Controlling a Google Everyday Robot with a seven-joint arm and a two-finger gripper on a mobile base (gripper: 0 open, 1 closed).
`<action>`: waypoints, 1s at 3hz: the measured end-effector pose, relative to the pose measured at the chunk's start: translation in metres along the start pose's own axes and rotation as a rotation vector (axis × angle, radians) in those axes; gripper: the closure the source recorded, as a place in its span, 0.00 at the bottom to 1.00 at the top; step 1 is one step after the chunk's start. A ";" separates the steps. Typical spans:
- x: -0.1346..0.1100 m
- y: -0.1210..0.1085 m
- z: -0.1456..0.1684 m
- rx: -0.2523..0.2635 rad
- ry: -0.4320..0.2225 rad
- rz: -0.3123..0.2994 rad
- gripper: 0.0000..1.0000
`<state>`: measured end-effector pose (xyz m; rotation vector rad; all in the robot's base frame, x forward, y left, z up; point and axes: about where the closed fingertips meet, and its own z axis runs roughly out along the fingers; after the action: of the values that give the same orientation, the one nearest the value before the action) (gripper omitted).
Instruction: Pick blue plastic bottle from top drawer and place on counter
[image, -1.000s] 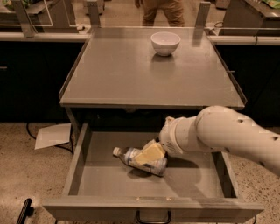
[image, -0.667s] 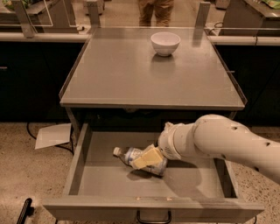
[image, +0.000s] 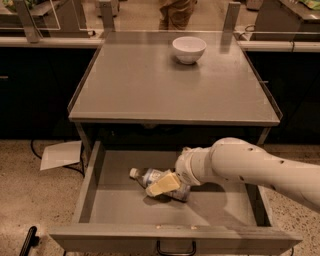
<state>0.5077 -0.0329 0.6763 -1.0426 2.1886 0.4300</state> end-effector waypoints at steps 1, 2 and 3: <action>0.011 0.001 0.021 -0.034 0.018 0.024 0.00; 0.024 0.001 0.031 -0.049 0.037 0.060 0.00; 0.033 0.002 0.040 -0.055 0.055 0.079 0.00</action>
Offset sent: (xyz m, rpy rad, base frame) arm -0.0006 -0.0008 -0.0614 0.0300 0.1372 -0.0366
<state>0.5082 -0.0289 0.6247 -1.0103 2.2848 0.5049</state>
